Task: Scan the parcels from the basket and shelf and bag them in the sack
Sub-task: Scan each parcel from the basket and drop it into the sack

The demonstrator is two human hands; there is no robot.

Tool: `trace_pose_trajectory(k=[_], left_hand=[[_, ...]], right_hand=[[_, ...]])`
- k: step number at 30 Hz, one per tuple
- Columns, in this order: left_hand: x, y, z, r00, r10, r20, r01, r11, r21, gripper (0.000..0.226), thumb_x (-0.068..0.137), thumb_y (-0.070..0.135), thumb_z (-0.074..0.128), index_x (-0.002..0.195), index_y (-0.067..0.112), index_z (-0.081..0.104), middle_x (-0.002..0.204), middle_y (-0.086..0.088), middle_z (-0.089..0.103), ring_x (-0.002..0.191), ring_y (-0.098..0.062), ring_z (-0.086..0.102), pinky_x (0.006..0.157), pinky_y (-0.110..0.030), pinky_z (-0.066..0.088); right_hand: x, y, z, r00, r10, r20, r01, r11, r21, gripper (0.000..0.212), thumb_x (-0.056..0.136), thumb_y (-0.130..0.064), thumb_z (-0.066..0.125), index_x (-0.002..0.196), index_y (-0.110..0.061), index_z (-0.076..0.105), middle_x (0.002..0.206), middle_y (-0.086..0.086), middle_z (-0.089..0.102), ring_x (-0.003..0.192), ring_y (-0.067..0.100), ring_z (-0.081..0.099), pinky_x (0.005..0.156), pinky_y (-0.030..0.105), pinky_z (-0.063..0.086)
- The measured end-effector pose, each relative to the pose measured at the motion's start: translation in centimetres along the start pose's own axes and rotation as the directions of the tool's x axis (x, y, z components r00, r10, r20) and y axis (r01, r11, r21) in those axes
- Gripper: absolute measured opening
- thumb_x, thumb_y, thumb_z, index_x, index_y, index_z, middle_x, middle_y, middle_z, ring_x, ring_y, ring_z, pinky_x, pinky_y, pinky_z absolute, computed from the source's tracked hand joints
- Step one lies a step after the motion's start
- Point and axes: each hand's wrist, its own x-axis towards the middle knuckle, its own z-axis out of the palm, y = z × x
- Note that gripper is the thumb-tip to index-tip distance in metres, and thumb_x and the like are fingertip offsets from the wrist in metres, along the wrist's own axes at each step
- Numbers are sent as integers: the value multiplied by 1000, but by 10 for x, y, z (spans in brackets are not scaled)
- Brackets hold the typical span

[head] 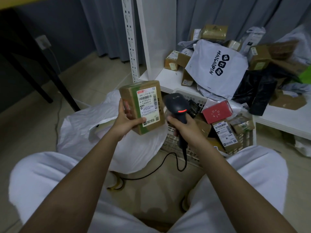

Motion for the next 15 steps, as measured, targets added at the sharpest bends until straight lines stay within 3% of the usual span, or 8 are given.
trace_pose_trajectory(k=[4,9,15], left_hand=[[4,2,-1,1000,11,-27,-11,1000,-1,106,72,-4,78,142,43,14,110,17,56,101,-6,61,69,-27,59],[4,3,-1,999,14,-39,-14,1000,2,106,74,-5,76,145,41,11,107,18,54,96,-5,60,70,-26,57],[3,4,-2,999,24,-46,-24,1000,-11,104,76,-8,73,146,39,12,103,18,54,87,1,60,62,-21,58]], right_hand=[[-13,-5,5,989,41,145,-51,997,64,26,83,-21,75,102,-15,57,77,4,56,45,12,47,45,24,40],[-19,-8,5,983,140,122,-149,986,69,25,80,-19,78,74,-10,55,52,0,48,40,12,41,42,22,36],[-16,-6,6,980,150,133,-155,987,29,27,80,-20,78,72,-12,53,46,-3,46,39,12,40,43,24,36]])
